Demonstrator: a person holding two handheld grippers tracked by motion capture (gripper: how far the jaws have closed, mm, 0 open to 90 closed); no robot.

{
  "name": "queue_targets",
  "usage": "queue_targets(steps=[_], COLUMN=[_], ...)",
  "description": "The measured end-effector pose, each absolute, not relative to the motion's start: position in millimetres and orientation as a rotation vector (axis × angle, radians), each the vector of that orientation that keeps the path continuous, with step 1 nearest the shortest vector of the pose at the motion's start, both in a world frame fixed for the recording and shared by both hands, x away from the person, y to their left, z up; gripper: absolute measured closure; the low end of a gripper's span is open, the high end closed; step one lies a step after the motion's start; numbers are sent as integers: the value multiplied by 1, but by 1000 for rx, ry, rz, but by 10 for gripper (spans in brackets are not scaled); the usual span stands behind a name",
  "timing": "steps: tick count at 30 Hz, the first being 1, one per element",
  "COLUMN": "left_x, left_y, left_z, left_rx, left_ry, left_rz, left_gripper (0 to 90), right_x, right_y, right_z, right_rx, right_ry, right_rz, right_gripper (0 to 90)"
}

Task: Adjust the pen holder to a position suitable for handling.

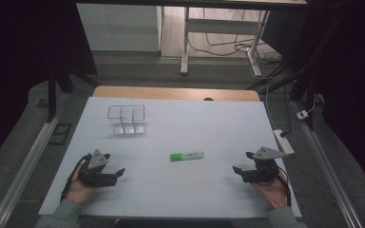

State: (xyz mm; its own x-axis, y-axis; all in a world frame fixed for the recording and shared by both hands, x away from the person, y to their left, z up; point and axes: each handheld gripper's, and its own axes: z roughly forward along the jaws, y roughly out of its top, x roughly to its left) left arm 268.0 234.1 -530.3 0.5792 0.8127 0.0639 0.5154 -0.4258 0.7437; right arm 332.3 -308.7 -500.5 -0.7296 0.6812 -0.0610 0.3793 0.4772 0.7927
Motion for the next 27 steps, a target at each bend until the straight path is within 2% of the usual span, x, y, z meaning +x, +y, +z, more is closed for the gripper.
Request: queue_targets(steps=[27], left_x=[272], left_y=[234], left_z=[-520], left_rx=[2081], left_ry=[1048], left_rz=[540], left_gripper=[207], right_x=[330], right_y=[-306], right_z=[-501], right_rx=[895], right_ry=[2369], right_rz=[1164], right_gripper=[189])
